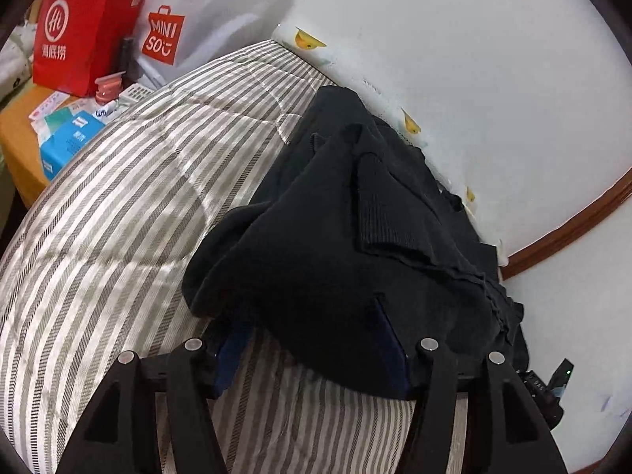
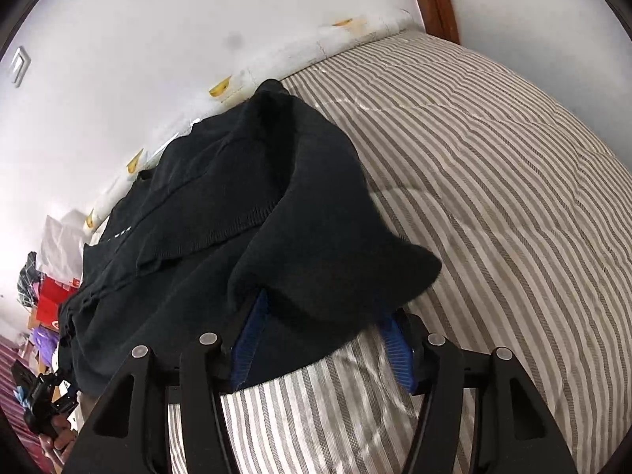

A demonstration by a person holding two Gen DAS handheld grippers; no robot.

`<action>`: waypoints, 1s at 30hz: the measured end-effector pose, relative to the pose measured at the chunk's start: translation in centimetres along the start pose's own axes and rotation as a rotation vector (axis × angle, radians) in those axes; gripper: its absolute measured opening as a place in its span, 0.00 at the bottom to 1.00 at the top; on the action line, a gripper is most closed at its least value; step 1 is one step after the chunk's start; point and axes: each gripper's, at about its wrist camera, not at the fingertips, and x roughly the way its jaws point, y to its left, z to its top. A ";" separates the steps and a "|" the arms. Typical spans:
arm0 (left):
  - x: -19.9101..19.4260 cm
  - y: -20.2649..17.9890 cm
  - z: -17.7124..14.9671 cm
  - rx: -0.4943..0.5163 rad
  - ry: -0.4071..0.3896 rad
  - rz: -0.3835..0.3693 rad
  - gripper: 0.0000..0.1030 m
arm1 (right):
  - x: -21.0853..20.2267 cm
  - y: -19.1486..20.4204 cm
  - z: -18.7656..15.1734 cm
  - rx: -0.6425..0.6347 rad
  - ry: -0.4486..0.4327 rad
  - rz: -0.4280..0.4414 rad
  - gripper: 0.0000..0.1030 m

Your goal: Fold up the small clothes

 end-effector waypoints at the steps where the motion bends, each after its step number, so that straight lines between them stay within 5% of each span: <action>1: 0.1 -0.1 0.1 0.002 0.002 0.010 0.54 | 0.0 0.0 0.1 0.001 -0.002 0.004 0.56; 3: 0.2 -0.2 0.0 0.001 0.013 0.048 0.34 | 0.2 0.1 0.1 -0.010 -0.007 0.022 0.46; 4: 0.2 0.1 -0.1 -0.008 0.023 0.045 0.21 | 0.1 0.2 0.1 -0.022 -0.009 0.027 0.26; 7: -0.2 0.5 -0.6 -0.025 0.023 0.024 0.11 | -0.8 0.4 -0.3 -0.052 -0.039 0.032 0.13; 30: -10.7 -0.3 -9.7 0.139 0.010 0.040 0.07 | -10.1 -3.5 -9.2 -0.155 -0.040 -0.005 0.13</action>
